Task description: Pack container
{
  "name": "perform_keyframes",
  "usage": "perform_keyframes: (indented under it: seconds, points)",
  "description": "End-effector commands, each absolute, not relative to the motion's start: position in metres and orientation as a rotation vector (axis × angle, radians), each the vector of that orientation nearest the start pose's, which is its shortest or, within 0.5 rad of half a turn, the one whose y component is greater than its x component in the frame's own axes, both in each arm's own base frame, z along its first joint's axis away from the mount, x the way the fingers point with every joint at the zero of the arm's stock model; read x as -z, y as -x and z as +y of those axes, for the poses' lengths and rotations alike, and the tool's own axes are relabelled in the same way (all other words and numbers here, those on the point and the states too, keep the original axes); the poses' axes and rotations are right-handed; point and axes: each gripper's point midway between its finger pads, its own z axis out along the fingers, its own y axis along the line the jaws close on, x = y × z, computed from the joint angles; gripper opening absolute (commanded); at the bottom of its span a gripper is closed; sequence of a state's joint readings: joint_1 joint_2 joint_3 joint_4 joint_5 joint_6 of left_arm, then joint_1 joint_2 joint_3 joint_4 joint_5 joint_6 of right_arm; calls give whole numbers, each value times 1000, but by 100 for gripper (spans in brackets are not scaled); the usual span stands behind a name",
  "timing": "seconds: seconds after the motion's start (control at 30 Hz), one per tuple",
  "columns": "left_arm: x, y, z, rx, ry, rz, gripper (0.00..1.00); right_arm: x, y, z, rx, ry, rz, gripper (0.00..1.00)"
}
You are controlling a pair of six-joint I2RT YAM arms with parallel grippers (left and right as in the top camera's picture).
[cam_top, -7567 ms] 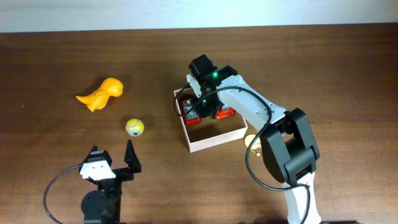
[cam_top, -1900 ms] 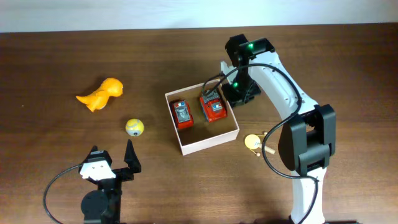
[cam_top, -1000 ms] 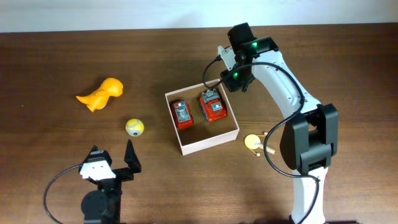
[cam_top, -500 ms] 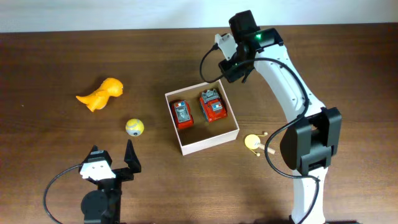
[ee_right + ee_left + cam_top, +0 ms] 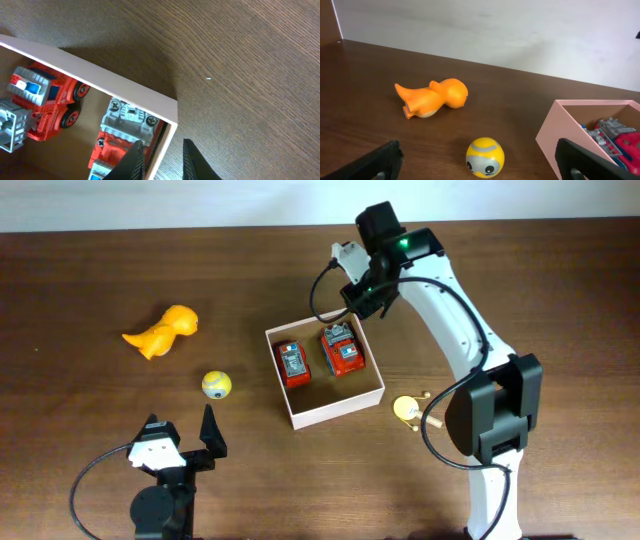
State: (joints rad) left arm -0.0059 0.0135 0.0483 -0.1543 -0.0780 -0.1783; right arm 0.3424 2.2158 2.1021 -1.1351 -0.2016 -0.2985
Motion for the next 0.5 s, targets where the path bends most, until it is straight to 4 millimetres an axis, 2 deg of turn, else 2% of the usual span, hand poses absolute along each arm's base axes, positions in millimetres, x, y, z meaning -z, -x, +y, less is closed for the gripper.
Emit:
perform_keyframes:
  seconds: [0.0,0.2,0.47]
  points:
    - [-156,-242,13,60,191,1673,99,-114,-457,205,-318,959,2674,22]
    - [-156,-242,13,60,191,1673,99,-98,-453,203,-322,965,2711,22]
    - [-156,-242,13,60,191,1673,99,-92,-460,202,-297,953,2702,22]
